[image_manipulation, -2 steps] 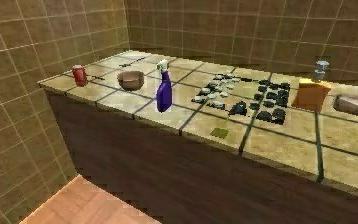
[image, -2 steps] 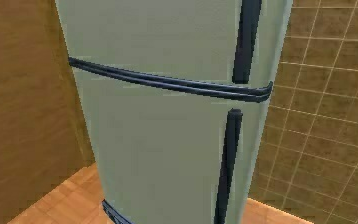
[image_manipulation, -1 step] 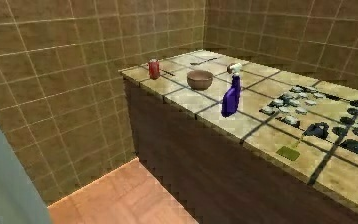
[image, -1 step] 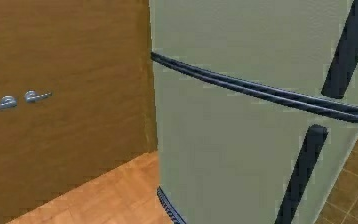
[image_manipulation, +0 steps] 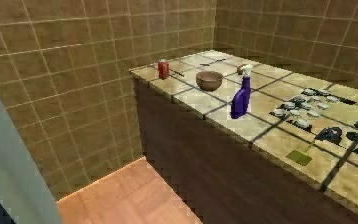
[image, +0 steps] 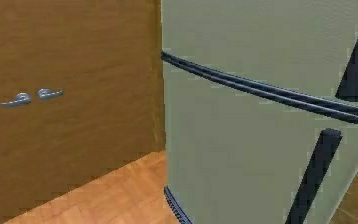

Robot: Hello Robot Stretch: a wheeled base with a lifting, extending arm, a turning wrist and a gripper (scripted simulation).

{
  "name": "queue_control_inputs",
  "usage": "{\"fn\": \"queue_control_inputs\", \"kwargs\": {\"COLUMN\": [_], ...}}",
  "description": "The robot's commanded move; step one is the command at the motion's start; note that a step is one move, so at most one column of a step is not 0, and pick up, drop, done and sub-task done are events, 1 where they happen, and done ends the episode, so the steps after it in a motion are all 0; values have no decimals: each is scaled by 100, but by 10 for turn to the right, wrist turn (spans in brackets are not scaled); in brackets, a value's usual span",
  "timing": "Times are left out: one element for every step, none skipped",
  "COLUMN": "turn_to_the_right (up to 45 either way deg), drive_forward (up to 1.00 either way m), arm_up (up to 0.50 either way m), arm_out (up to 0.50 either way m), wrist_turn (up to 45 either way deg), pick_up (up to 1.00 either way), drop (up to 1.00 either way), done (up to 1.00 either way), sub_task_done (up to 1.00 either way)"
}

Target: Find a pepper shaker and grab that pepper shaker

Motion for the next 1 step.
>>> {"fn": "queue_control_inputs", "kwargs": {"turn_to_the_right": [450], "drive_forward": [0], "arm_up": [0], "arm_out": [0], "wrist_turn": [0], "pick_up": [0], "drop": [0], "done": [0], "sub_task_done": [0]}}
